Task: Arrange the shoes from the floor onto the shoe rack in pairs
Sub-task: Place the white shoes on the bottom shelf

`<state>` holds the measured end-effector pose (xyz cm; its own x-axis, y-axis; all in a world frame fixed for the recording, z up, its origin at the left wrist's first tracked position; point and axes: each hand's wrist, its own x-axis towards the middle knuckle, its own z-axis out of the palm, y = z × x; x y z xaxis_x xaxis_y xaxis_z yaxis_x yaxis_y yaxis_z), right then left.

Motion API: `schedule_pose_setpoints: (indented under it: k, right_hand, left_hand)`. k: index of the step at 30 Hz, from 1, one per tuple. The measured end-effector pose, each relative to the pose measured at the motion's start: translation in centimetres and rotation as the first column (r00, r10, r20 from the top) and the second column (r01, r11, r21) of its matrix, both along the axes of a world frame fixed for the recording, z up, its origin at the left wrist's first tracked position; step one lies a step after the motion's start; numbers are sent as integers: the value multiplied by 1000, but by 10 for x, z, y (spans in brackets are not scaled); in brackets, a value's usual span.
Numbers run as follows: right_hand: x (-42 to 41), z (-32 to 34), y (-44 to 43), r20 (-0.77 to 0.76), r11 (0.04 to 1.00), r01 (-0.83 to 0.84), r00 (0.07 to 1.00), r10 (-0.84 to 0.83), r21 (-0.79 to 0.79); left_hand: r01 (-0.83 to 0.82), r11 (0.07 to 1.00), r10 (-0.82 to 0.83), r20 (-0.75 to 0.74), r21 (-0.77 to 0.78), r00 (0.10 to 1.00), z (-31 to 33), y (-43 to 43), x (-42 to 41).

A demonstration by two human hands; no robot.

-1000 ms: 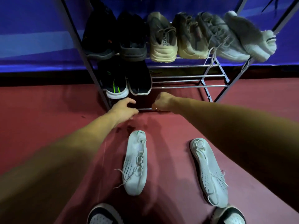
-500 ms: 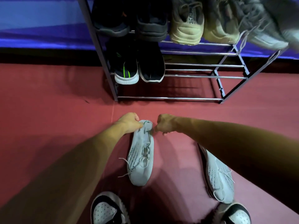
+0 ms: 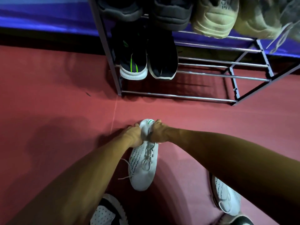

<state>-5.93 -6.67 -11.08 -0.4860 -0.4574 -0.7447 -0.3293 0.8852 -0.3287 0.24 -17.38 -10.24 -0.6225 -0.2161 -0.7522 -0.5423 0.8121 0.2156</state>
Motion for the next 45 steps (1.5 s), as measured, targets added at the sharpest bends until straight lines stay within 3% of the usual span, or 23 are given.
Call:
schedule_pose_setpoints:
  k: [6,9,12,16,20,25,30,35,39,42,45]
  right_hand:
    - [-10,47,13,-97,983,178,980,-173,50]
    - [-25,75,21,-87,989,123,989,-116,85]
    - [-36,97,40,-39,983,152,988,-149,103]
    - [-43,126,79,7,944,329,944,-329,20]
    - [-48,150,108,-97,907,401,905,-414,-128]
    - [-66,177,124,-123,797,499,817,-564,-339]
    - [-85,197,133,-81,690,552,751,-655,-468]
    - [-101,213,136,-5,540,595,670,-743,-595]
    - [-114,211,140,34,436,624,596,-802,-649]
    - [-120,210,140,37,465,636,613,-789,-616]
    - [-118,203,142,1,639,610,724,-690,-468]
  left_hand:
    - [-111,993,113,-62,34,992,13,3,-8]
    - [-180,980,192,-170,84,967,30,18,-14]
    - [-146,980,175,-239,136,955,46,33,-21]
    - [-106,967,178,-314,232,933,64,49,-28]
    - [-175,934,281,-338,312,898,86,71,-36]
    - [-241,855,418,-336,459,844,119,90,-54]
    - [-198,842,349,-226,501,909,134,75,-62]
    - [-201,856,352,-253,476,901,126,65,-67]
    - [-248,765,475,-261,594,840,121,65,-75]
    - [-326,650,580,-170,686,797,124,70,-83]
    - [-411,531,678,-81,741,730,125,77,-91]
